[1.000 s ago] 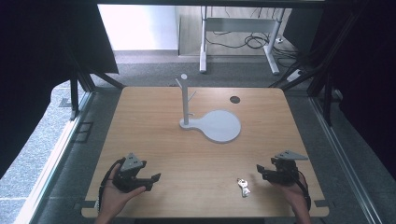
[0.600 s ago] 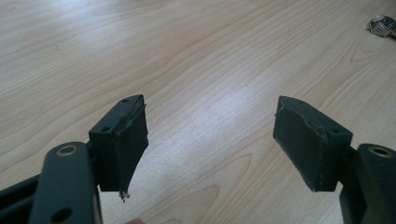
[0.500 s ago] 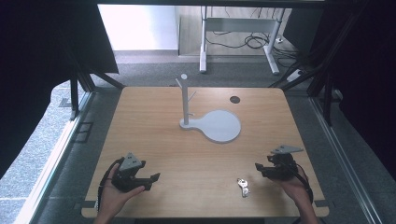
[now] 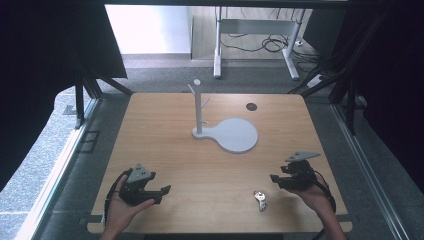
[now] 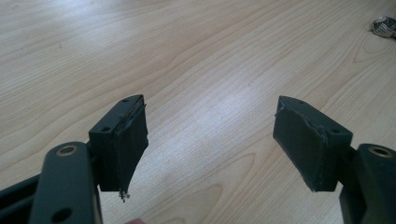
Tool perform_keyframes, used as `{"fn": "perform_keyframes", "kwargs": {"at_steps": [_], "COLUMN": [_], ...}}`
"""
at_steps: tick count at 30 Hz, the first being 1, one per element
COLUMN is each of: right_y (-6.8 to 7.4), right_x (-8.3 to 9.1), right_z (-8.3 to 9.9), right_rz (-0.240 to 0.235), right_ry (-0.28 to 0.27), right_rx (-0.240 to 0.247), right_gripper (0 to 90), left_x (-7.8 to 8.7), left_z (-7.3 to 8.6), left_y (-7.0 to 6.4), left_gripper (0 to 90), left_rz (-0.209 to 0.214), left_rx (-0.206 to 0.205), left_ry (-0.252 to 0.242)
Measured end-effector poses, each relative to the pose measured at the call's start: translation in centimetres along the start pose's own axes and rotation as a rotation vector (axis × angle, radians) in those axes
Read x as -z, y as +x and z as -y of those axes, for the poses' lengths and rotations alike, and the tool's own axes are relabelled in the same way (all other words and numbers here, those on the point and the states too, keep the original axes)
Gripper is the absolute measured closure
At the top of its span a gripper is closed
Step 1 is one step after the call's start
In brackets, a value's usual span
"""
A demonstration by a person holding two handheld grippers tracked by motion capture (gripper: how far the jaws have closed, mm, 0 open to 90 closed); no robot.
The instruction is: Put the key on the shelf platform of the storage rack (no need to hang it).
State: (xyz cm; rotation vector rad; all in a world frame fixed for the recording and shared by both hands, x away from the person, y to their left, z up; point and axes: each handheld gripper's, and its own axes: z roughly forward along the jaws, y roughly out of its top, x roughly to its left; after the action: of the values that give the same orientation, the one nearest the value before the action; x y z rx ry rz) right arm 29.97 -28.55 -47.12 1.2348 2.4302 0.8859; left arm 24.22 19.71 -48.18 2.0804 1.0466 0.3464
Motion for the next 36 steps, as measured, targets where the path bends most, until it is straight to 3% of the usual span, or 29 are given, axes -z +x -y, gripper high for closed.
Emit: {"fn": "perform_keyframes", "kwargs": {"at_steps": [20, 36], "right_y": [2.1, 3.9], "right_x": [-0.4, -1.8], "right_z": [-1.6, -1.7], "right_rz": [-0.09, -0.167], "right_ry": [0.129, 0.237], "right_rx": [0.129, 0.177], "right_gripper": [51.8, 60.2], "left_x": [-0.3, -0.1], "left_z": [0.1, 0.1], "left_y": [0.1, 0.1], "left_gripper": [26.4, 26.4], "left_rz": [0.0, -0.003], "left_rx": [0.005, 0.002], "left_ry": [0.006, 0.003]}}
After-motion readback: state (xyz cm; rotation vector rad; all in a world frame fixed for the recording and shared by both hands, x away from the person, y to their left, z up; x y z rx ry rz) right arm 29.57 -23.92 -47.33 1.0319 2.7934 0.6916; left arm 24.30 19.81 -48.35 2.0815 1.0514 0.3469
